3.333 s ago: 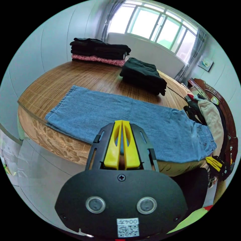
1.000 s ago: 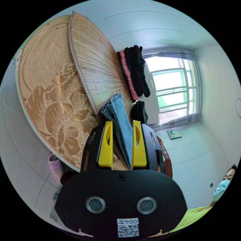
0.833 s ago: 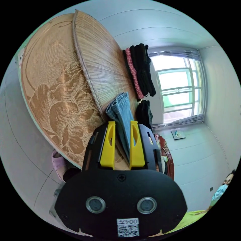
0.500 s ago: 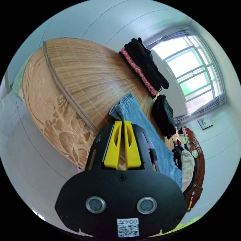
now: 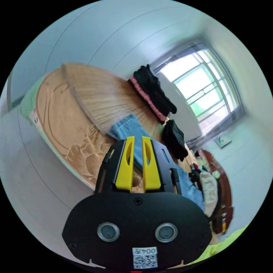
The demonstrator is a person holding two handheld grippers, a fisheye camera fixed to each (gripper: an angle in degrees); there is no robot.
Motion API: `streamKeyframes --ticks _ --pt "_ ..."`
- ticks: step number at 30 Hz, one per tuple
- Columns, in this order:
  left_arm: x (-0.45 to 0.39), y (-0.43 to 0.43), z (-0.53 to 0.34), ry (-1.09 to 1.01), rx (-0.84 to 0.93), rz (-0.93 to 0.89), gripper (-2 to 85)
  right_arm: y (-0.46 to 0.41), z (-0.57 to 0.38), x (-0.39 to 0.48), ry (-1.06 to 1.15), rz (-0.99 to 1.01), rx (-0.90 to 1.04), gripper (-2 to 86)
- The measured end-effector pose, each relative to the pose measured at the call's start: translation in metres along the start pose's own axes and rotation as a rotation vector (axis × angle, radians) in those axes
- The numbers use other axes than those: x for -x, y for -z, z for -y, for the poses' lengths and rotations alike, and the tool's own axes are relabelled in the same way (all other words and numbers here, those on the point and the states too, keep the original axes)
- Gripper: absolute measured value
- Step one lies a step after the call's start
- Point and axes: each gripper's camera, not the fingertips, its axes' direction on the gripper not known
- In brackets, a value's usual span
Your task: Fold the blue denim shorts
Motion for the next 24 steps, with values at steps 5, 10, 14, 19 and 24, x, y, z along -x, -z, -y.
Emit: streamKeyframes --ticks 5,10,14,19,24 --pt "-0.201 -0.085 -0.104 -0.541 0.113 0.090 1.2 -0.020 0.030 0.070 0.213 -0.247 -0.038 2.1" --pt "-0.321 -0.202 -0.214 -0.840 0.235 0.208 0.8 -0.062 0.040 0.074 0.157 -0.213 0.126 -0.4" --pt "-0.361 -0.278 -0.306 -1.028 0.371 0.311 0.5 -0.058 0.031 0.061 0.103 -0.133 0.054 -0.6" --pt "-0.365 -0.306 -0.371 -1.136 0.315 0.376 0.2 -0.053 0.025 0.037 0.036 -0.014 0.012 0.7" --pt "-0.359 -0.326 -0.374 -1.073 0.396 0.300 0.2 0.019 0.012 -0.051 -0.243 0.174 -0.282 8.5"
